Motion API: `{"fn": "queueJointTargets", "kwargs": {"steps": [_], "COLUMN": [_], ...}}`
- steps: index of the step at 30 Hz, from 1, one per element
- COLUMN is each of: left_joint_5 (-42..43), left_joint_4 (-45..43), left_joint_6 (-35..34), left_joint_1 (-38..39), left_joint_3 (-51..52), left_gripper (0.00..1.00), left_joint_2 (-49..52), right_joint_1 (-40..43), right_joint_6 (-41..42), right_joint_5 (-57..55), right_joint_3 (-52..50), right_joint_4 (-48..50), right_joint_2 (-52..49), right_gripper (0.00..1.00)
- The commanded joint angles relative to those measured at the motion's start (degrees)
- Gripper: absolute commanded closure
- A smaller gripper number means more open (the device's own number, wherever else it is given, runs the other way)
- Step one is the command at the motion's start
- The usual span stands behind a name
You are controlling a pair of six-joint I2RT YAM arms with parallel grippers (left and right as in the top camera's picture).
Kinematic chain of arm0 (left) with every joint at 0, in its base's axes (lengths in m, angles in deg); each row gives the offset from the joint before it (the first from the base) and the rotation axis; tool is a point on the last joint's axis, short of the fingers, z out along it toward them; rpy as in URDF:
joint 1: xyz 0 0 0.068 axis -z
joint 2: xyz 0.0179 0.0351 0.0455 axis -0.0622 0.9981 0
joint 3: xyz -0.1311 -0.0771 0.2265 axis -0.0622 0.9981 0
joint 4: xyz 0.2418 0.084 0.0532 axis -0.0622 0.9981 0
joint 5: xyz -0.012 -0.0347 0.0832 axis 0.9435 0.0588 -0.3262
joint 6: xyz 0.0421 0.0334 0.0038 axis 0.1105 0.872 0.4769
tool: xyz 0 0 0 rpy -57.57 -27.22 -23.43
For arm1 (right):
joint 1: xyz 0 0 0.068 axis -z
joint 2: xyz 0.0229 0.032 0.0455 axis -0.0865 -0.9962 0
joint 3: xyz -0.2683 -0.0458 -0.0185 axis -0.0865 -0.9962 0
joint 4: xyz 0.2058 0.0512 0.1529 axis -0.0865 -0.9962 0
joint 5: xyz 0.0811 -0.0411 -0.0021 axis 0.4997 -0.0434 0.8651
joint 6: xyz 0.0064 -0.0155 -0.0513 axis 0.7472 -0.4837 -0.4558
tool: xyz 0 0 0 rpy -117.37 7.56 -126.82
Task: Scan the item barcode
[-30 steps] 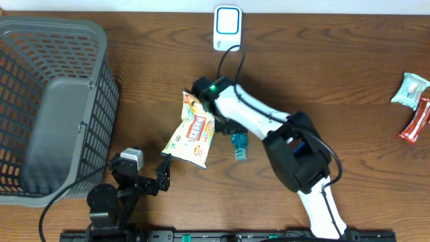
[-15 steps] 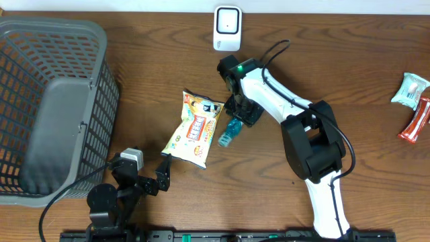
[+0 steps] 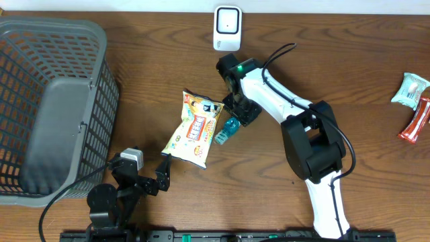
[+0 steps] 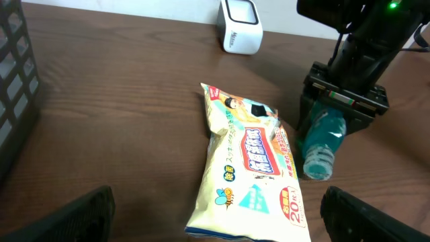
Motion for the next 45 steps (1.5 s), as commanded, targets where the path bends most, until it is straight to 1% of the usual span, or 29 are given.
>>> {"fn": "queueJointTargets", "kwargs": {"steps": [1, 2, 3, 5, 6, 10, 13, 16, 20, 24, 27, 29, 30, 32, 34, 35, 37, 39, 41, 43, 45], "left_joint_5": [-0.1, -0.1, -0.1, -0.1, -0.1, -0.1, -0.1, -0.1, -0.1, -0.1, -0.1, -0.1, -0.1, -0.1, -0.1, -0.1, -0.1, -0.1, -0.1, -0.1, -0.1], "left_joint_4": [1.0, 1.0, 1.0, 1.0, 1.0, 1.0, 1.0, 1.0, 1.0, 1.0, 1.0, 1.0, 1.0, 1.0, 1.0, 1.0, 1.0, 1.0, 1.0, 1.0, 1.0], "left_joint_6": [0.9, 0.9, 0.9, 0.9, 0.9, 0.9, 0.9, 0.9, 0.9, 0.9, 0.9, 0.9, 0.9, 0.9, 0.9, 0.9, 0.9, 0.9, 0.9, 0.9, 0.9], "left_joint_1": [-0.1, -0.1, -0.1, -0.1, -0.1, -0.1, -0.1, -0.1, -0.1, -0.1, -0.1, -0.1, -0.1, -0.1, -0.1, -0.1, -0.1, -0.1, -0.1, -0.1, -0.1], "left_joint_3": [0.8, 0.8, 0.8, 0.8, 0.8, 0.8, 0.8, 0.8, 0.8, 0.8, 0.8, 0.8, 0.8, 0.8, 0.8, 0.8, 0.8, 0.8, 0.8, 0.8, 0.8], "left_gripper": [0.02, 0.02, 0.02, 0.02, 0.02, 0.02, 0.02, 0.02, 0.02, 0.02, 0.02, 0.02, 0.02, 0.02, 0.02, 0.02, 0.02, 0.02, 0.02, 0.02, 0.02], "left_joint_2": [-0.1, -0.1, -0.1, -0.1, -0.1, -0.1, -0.1, -0.1, -0.1, -0.1, -0.1, -0.1, -0.1, -0.1, -0.1, -0.1, -0.1, -0.1, -0.1, -0.1, -0.1], "right_joint_1": [0.1, 0.1, 0.1, 0.1, 0.1, 0.1, 0.0, 0.0, 0.0, 0.7, 1.6, 2.2, 2.4, 2.5, 2.3, 2.3, 2.3, 2.4, 2.5, 2.5, 2.5], "right_joint_6": [-0.6, -1.9, -2.8, -4.6, -5.0, -7.6, -8.0, -11.1, -18.1, -26.9, -37.8, -48.7, -54.6, -67.4, -83.8, -92.5, -106.6, -115.3, -124.7, -132.1, -133.7], "right_joint_5": [-0.8, -1.2, -1.5, -3.0, -3.3, -3.4, -3.4, -3.3, -3.3, -3.3, -3.2, -2.5, -2.2, -2.3, -1.6, 0.6, 5.8, 9.3, 12.7, 14.1, 15.4], "right_joint_3": [-0.7, -0.7, -0.7, -0.7, -0.7, -0.7, -0.7, -0.7, -0.7, -0.7, -0.6, -0.6, -0.6, -0.6, -0.7, -0.7, -0.7, -0.7, -0.7, -0.7, -0.7], "right_joint_4": [-0.3, -0.3, -0.3, -0.4, -0.4, -0.9, -2.4, -2.3, -2.4, -2.3, -0.7, 1.6, 3.1, 6.3, 9.3, 10.0, 9.5, 7.7, 2.5, -1.7, -2.5], "right_joint_2": [4.9, 6.4, 7.5, 9.5, 9.9, 10.2, 10.1, 10.3, 11.6, 16.0, 21.5, 25.2, 27.1, 30.4, 33.0, 33.9, 34.5, 34.4, 33.5, 32.2, 30.8], "right_gripper": [0.44, 0.34, 0.27, 0.18, 0.16, 0.16, 0.16, 0.14, 0.13, 0.12, 0.10, 0.09, 0.07, 0.02, 0.01, 0.01, 0.01, 0.01, 0.01, 0.01, 0.01]}}
